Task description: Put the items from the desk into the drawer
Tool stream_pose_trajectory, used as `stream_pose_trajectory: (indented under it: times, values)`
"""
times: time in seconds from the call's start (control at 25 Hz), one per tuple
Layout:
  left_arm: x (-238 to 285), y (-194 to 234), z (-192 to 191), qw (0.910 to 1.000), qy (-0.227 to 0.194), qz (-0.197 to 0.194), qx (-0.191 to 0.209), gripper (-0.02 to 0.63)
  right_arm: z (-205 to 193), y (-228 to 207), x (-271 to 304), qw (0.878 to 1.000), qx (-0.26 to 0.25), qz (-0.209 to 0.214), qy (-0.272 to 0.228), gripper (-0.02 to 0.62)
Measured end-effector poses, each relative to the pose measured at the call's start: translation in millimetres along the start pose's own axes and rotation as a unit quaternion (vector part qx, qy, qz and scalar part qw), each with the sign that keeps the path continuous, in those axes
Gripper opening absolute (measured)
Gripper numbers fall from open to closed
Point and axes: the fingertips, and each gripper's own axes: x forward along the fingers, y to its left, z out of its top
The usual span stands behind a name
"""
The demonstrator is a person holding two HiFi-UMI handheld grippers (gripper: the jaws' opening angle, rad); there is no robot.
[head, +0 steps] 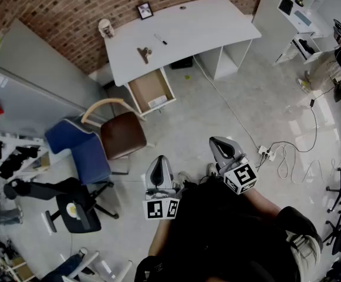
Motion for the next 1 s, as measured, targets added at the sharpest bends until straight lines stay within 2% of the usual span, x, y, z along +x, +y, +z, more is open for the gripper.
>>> stream_pose_trajectory:
  times: [0.28, 0.48, 0.56, 0.72, 1.0]
  values:
    - [-0.9, 3.1, 1.1, 1.0, 0.0, -0.003, 0.001, 0.011, 3.6, 2.8, 2.8, 1.0, -0.004, -0.002, -0.005, 0.002]
    - [-4.3, 12.9, 3.9, 1.0, -0.002, -0.004, 0.004, 0.012, 12.3, 3.7, 3.0, 0.999, 0.006, -0.012, -0.034, 0.009]
    - [-5.4, 19.1, 6.6, 1.0, -0.002, -0.004, 0.007, 0.011, 13.1, 5.6, 7.0, 0.999, 0.004, -0.016, -0.031, 0.167]
    - [-7.3, 38.2, 6.6, 0.9999, -0.001, -0.002, 0.014, 0.011, 13.2, 12.5, 15.9, 0.999, -0.002, -0.025, -0.022, 0.176]
    - [-23.5, 62.4, 14.3, 0.9999, -0.008, -0.012, -0.002, 0.008, 11.3, 40.7, 32.1, 0.999, -0.003, -0.032, -0.017, 0.176]
